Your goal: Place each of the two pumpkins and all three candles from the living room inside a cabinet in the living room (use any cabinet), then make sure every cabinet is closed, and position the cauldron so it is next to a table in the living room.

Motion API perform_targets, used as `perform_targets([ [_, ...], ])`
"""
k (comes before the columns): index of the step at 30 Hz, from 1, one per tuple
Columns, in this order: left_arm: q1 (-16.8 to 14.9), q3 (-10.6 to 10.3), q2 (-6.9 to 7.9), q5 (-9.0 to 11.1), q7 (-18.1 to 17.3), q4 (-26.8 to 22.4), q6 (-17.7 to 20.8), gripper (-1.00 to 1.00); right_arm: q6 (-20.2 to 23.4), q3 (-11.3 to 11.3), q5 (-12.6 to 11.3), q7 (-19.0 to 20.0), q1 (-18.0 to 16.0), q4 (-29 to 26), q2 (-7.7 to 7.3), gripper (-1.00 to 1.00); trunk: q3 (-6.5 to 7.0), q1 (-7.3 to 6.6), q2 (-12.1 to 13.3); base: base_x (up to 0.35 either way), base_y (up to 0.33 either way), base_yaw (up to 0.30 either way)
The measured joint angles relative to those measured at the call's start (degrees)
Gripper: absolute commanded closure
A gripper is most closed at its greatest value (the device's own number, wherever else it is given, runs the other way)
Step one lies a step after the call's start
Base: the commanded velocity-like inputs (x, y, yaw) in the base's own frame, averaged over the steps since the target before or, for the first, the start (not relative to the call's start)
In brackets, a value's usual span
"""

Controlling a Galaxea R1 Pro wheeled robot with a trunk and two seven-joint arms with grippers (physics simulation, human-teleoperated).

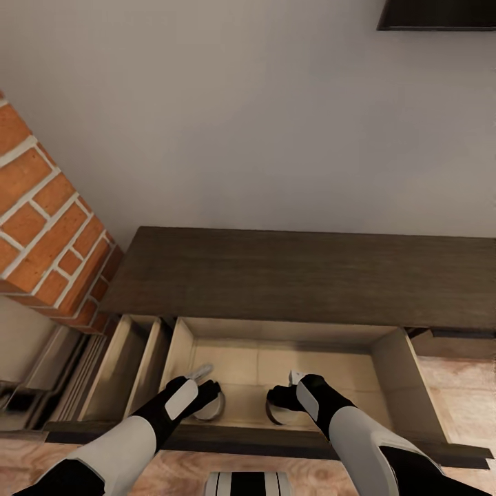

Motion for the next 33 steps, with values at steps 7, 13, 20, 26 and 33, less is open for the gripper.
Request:
perform_targets([
  [7,0.0,-0.02,0.02,-0.09,0.0,-0.28,0.01,1.0,0.04,0.0,0.02,0.06,0.01,0.0,0.0,1.0,0.0,-0.03,0.0,-0.038,0.0,0.0],
  [13,0.0,-0.02,-0.02,-0.09,0.0,-0.32,0.01,1.0,-0.1,-0.01,0.02,0.22,0.02,-0.03,0.0,1.0,0.0,-0.03,0.0,-0.001,0.0,0.0],
  [20,0.01,-0.09,-0.32,-0.12,0.0,-0.31,0.01,1.0,-0.2,0.02,0.05,0.24,0.02,-0.08,0.0,1.0,-0.71,0.85,-1.59,0.0,0.0,0.0],
  [26,0.01,-0.12,-0.35,-0.36,0.01,-0.24,0.02,1.0,-0.22,0.09,0.07,0.27,0.02,-0.43,0.0,1.0,-1.79,2.17,-4.0,0.0,0.0,0.0],
  [33,-0.01,-0.17,-0.29,-0.47,0.01,-2.22,0.06,1.0,-0.3,0.17,0.15,0.32,-0.14,-0.76,0.0,1.0,-2.33,2.83,-5.22,0.0,0.0,0.0],
])
